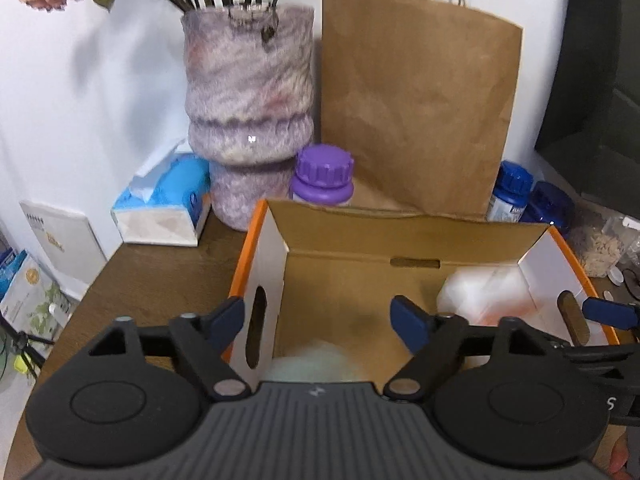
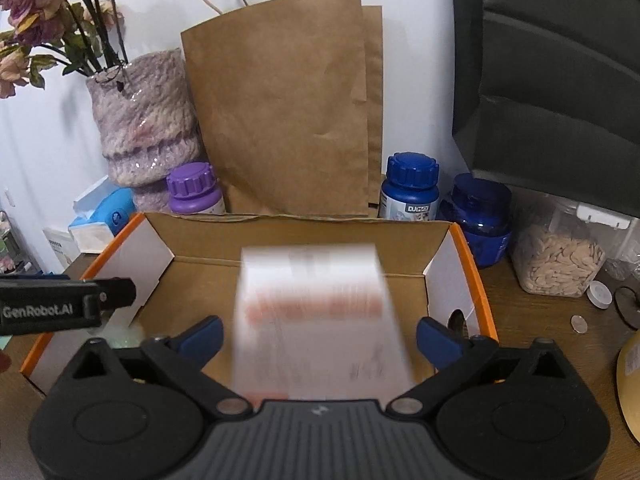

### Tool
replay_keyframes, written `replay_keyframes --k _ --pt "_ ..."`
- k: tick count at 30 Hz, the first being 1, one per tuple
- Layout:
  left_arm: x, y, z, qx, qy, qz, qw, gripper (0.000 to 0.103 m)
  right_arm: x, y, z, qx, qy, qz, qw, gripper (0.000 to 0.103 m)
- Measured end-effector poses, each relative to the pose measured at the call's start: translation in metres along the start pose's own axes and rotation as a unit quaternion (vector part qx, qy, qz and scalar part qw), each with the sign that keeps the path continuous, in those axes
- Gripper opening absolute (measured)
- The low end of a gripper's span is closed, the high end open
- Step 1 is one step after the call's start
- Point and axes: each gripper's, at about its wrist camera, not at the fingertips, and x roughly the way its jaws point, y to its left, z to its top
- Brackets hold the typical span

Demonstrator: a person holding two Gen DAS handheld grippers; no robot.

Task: Flip cup upright
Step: 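Open the left gripper dropping the bag while the right gripper releases the package into the box, then withdraw both grippers from the red box back toward the table items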

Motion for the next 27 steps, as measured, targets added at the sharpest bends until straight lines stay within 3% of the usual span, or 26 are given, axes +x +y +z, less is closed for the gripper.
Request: replay_keyframes --k 2,11,27 --pt "-0.003 0.002 0.0 -0.005 -0.004 -0.005 1.0 0.103 -0.004 -0.001 -0.001 -0.001 -0.001 0.002 1.0 0.103" --pt "-0.024 0.004 -0.001 -0.01 -0.025 -0.013 0.9996 0.103 -0.032 0.001 -0.003 -0.007 -0.022 0.008 1.0 0.103" --pt "-0.095 0.009 -0.015 -0.005 -0.057 -0.011 0.9983 0.103 -0.112 0.006 -0.013 -0.016 -0.069 0.004 0.997 0.103"
